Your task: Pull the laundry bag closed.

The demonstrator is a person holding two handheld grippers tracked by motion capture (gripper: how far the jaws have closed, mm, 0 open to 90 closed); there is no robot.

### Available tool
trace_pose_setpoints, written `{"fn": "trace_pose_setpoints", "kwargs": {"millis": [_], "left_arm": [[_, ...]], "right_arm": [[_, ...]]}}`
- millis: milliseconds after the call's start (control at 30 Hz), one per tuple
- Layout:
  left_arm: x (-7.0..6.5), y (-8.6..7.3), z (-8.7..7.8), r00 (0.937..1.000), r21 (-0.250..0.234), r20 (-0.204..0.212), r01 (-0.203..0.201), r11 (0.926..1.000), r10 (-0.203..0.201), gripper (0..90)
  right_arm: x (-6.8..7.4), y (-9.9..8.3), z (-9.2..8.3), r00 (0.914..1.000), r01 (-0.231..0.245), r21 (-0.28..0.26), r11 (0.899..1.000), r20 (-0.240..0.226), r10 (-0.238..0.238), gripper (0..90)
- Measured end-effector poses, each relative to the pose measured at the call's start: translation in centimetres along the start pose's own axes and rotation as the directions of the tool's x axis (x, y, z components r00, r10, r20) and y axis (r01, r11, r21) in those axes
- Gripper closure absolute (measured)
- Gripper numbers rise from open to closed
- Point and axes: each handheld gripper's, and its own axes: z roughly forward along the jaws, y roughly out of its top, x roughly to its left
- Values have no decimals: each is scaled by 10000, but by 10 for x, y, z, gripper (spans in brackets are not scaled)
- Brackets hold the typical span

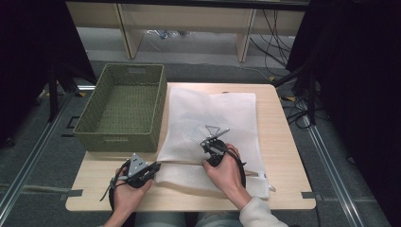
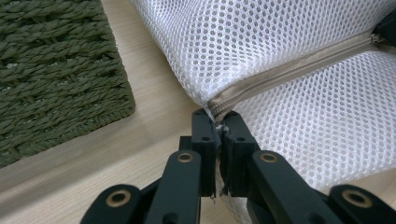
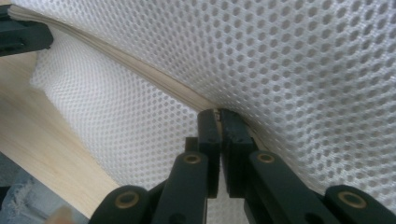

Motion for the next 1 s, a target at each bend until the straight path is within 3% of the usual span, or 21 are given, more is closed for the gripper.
{"fn": "trace_pose_setpoints", "kwargs": {"millis": [67,233,300,367,533,667,767,833,867,967,1000], "left_arm": [[-1,0,0,10000,10,-66,-7,10000,7,841],[1,0,-1,9998,93,-94,-192,9998,193,841],[2,0,0,10000,52,-80,30,10000,-29,841],[2,-1,1,10000,39,-86,27,10000,-27,841],[2,0,0,10000,59,-94,0,10000,0,841],[2,-1,0,9999,65,-110,-16,10000,17,841],[2,-1,1,10000,59,-87,16,10000,-16,841],[2,-1,0,9998,89,-116,-139,9999,140,841],[2,-1,1,10000,57,-77,21,10000,-21,841],[2,-1,1,10000,51,-74,31,10000,-30,841],[1,-1,0,9999,117,-150,0,9999,2,841]], "right_arm": [[0,0,-1,9997,-113,60,9999,-231,115,884],[0,0,0,9999,-62,73,10000,-143,63,884],[-1,-1,-1,9997,-169,131,9998,-145,171,884],[-4,-1,0,9999,75,-20,10000,-87,-75,883],[-1,-1,-2,9998,-151,82,9999,-110,152,883],[-6,-1,0,9997,211,-115,9997,-111,-212,884],[-7,-1,-1,9999,150,-52,9999,-31,-150,884],[-5,-2,-3,9997,-172,79,9998,-158,173,884],[-5,-2,-4,9994,-295,137,9995,-179,298,883],[-7,-2,-3,9999,105,9,9999,-102,-105,884],[-4,-3,-4,9994,-340,141,9993,-96,341,884]]}}
